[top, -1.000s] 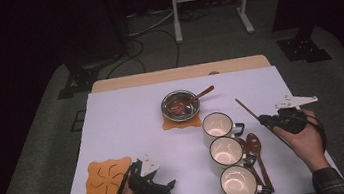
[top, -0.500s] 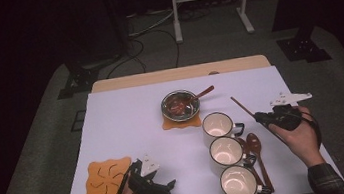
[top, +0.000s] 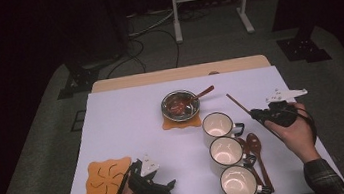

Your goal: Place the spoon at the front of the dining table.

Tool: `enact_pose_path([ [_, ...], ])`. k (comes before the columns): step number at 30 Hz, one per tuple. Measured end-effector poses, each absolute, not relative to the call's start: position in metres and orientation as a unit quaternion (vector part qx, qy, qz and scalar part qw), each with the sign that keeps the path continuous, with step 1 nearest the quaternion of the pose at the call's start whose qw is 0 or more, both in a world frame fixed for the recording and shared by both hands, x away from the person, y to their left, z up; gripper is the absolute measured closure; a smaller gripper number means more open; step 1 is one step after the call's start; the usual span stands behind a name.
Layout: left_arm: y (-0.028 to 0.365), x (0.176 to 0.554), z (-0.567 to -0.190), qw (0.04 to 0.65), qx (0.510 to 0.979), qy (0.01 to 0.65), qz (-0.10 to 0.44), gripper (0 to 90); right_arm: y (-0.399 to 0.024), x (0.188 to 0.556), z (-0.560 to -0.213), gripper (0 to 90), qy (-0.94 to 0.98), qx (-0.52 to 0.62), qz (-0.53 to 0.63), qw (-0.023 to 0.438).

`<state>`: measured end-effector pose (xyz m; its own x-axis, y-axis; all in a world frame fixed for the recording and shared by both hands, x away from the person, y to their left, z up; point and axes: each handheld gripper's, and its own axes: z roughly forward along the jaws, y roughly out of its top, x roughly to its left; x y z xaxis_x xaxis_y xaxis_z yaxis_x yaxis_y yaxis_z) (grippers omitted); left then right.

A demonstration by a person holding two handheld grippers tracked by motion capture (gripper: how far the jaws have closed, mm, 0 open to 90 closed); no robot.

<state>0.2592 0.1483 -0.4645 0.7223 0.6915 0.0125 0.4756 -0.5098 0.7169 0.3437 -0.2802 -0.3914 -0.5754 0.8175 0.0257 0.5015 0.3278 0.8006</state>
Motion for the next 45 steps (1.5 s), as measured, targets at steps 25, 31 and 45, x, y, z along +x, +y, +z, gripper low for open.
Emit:
enact_pose_path([
  [25,0.149,0.259,-0.464,0.357,0.857,0.340,0.151,0.6,-0.267,0.360,-0.384,84.6,0.795,0.405,0.409,0.193],
  [31,0.149,0.259,-0.464,0.357,0.857,0.340,0.151,0.6,-0.264,0.366,-0.382,84.6,0.795,0.402,0.411,0.194],
  [45,0.149,0.259,-0.464,0.358,0.857,0.340,0.150,0.6,-0.259,0.375,-0.380,84.6,0.795,0.403,0.413,0.190],
])
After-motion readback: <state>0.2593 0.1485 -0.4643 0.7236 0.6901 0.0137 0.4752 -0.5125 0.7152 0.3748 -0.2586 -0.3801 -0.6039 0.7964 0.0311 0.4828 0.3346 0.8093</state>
